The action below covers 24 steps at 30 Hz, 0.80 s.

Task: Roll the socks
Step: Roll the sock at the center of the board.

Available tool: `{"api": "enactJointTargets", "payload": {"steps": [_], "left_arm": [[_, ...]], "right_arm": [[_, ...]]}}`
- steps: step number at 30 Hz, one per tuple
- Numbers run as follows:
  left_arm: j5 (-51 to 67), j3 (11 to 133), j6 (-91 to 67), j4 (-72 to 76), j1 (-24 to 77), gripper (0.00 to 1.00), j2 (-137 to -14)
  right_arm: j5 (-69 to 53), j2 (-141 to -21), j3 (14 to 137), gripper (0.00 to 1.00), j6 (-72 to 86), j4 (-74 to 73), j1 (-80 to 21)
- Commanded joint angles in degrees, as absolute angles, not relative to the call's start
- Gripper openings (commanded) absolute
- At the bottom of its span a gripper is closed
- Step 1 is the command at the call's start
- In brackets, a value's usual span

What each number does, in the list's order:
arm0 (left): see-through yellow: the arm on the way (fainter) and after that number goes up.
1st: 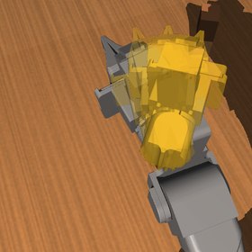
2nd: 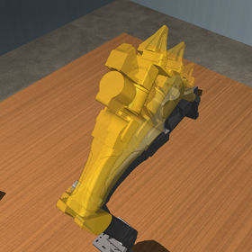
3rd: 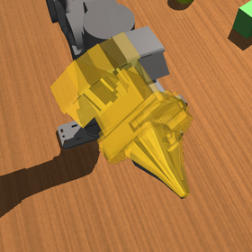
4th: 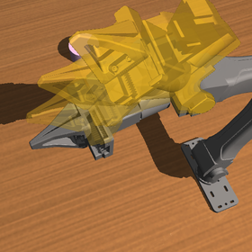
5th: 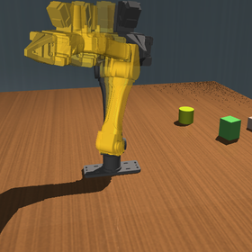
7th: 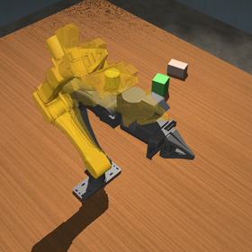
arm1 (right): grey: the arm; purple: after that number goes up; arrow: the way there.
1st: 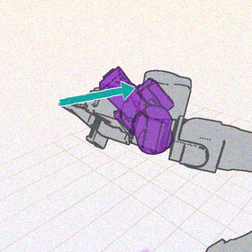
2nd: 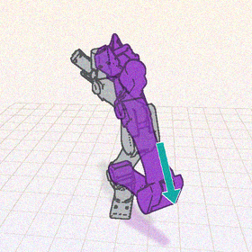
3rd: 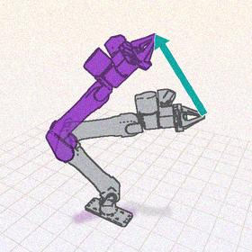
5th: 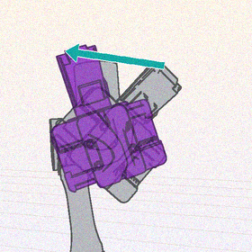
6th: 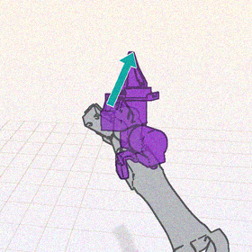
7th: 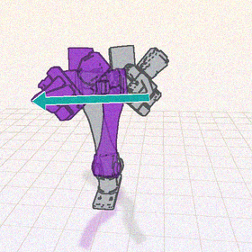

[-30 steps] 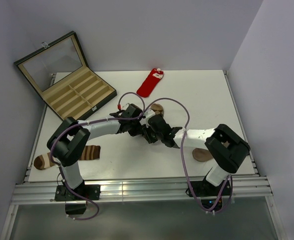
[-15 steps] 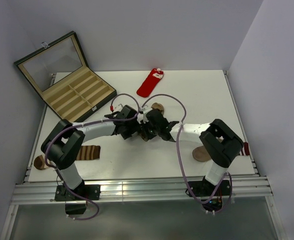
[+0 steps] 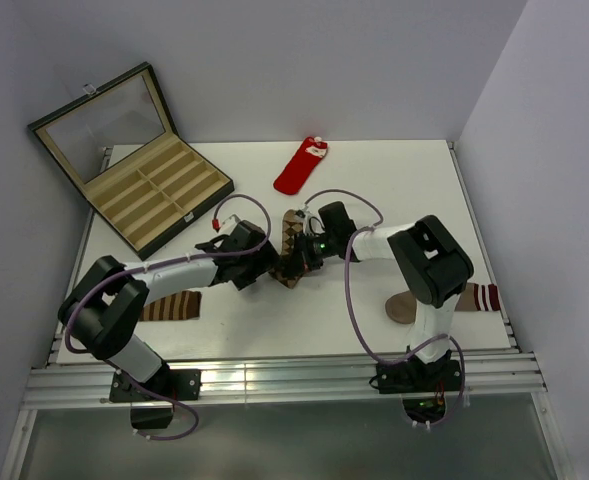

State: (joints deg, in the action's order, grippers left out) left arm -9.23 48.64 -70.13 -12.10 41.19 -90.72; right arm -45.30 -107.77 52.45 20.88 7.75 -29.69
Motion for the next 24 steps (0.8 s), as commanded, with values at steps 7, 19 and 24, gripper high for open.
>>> {"api": "enactJointTargets", "payload": {"steps": [7, 19, 24], "left_arm": [[-8.7, 47.1, -70.8, -7.7, 41.5, 0.87, -89.1], [-5.9, 48.3, -71.7, -9.0, 41.6, 0.72, -94.2], [-6.2, 49.0, -72.2, -10.8, 41.7, 0.60, -95.9]], "right_arm": [[-51.9, -115.5, 53.3, 0.00, 28.7, 2.8, -24.9], [-49.1, -116.5, 54.2, 0.00, 28.0, 1.0, -24.7], [-47.6, -115.8, 54.6, 0.00, 27.6, 0.5, -24.6]]}}
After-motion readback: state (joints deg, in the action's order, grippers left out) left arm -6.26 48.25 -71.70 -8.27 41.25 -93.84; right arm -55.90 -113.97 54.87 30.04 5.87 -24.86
